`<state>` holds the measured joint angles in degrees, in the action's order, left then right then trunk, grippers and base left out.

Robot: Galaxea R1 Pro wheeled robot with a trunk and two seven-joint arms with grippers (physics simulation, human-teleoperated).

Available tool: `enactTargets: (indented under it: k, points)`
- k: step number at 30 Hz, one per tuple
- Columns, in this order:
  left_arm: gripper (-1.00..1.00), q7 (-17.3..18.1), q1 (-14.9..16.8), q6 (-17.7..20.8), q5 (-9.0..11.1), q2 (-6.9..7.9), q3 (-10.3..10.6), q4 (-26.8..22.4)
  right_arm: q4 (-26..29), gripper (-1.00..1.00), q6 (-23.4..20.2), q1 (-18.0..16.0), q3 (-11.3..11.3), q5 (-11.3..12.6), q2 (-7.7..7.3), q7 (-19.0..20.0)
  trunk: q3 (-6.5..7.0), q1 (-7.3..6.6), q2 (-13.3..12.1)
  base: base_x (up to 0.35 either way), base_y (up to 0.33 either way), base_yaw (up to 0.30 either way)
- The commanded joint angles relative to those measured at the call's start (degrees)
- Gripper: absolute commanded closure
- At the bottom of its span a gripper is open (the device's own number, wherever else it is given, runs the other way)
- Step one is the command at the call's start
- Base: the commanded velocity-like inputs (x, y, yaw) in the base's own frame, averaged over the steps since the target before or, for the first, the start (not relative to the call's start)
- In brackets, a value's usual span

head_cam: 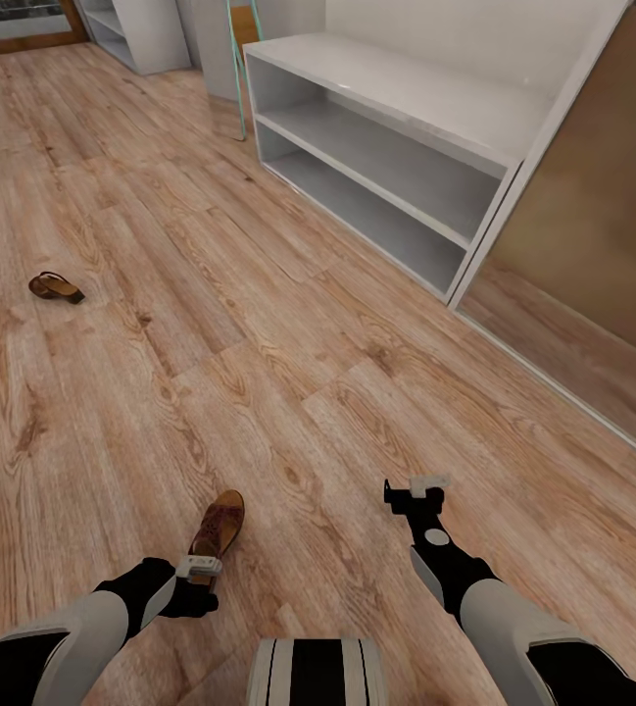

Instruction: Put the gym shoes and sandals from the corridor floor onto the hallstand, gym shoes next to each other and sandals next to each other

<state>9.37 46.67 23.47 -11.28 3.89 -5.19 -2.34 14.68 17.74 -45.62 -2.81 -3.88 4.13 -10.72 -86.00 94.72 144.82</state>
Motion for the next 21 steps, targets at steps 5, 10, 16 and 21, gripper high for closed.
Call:
enactTargets:
  k: [5, 10, 16, 21]
  points:
    - [-1.0, 0.0, 0.0, 0.0, 0.0, 0.01, 0.0, 0.0, 0.0, -1.0, 0.2, 0.0, 0.0, 0.0, 0.0, 0.0, 0.0, 0.0, 0.0, 0.0, 0.0, 0.0]
    - [-1.0, 0.0, 0.0, 0.0, 0.0, 0.03, 0.0, 0.0, 0.0, -1.0, 0.3, 0.0, 0.0, 0.0, 0.0, 0.0, 0.0, 0.0, 0.0, 0.0, 0.0, 0.0]
    - [-1.0, 0.0, 0.0, 0.0, 0.1, 0.06, 0.0, 0.0, 0.0, -1.0, 0.3, 0.0, 0.0, 0.0, 0.0, 0.0, 0.0, 0.0, 0.0, 0.0, 0.0, 0.0]
    - [-1.0, 0.0, 0.0, 0.0, 0.1, 0.04, 0.0, 0.0, 0.0, -1.0, 0.3, 0.0, 0.0, 0.0, 0.0, 0.0, 0.0, 0.0, 0.0, 0.0, 0.0, 0.0]
